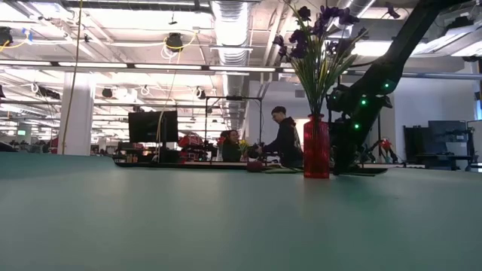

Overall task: Sort flowers into vase by color
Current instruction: Put the red flowers into the red vase

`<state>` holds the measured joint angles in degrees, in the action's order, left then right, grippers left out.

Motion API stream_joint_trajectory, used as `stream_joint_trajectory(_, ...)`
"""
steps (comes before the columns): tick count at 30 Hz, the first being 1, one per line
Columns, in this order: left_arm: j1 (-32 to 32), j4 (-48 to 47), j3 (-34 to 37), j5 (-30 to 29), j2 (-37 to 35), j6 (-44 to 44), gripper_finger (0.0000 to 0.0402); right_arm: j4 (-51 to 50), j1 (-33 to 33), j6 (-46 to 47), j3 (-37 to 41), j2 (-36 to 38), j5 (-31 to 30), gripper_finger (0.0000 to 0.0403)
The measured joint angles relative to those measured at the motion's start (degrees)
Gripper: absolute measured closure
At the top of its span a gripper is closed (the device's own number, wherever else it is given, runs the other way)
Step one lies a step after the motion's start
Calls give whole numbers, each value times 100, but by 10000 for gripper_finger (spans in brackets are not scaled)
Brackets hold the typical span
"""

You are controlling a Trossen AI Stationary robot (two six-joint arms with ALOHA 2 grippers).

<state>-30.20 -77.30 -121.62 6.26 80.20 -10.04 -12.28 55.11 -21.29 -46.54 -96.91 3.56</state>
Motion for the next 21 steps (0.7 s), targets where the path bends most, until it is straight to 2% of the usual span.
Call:
stream_joint_trajectory(11, 0, 3, 0, -2, 2, -160, 69, -445, 50, -275, 20, 1244, -99, 387)
stream_joint_trajectory(19, 2, 0, 0, 0, 2, -219, 69, -442, 217, 319, 13, 2381, -100, 385)
stream_joint_trajectory(21, 1, 0, 0, 5, 2, -221, 69, -424, 285, 580, 12, 2670, -308, 385)
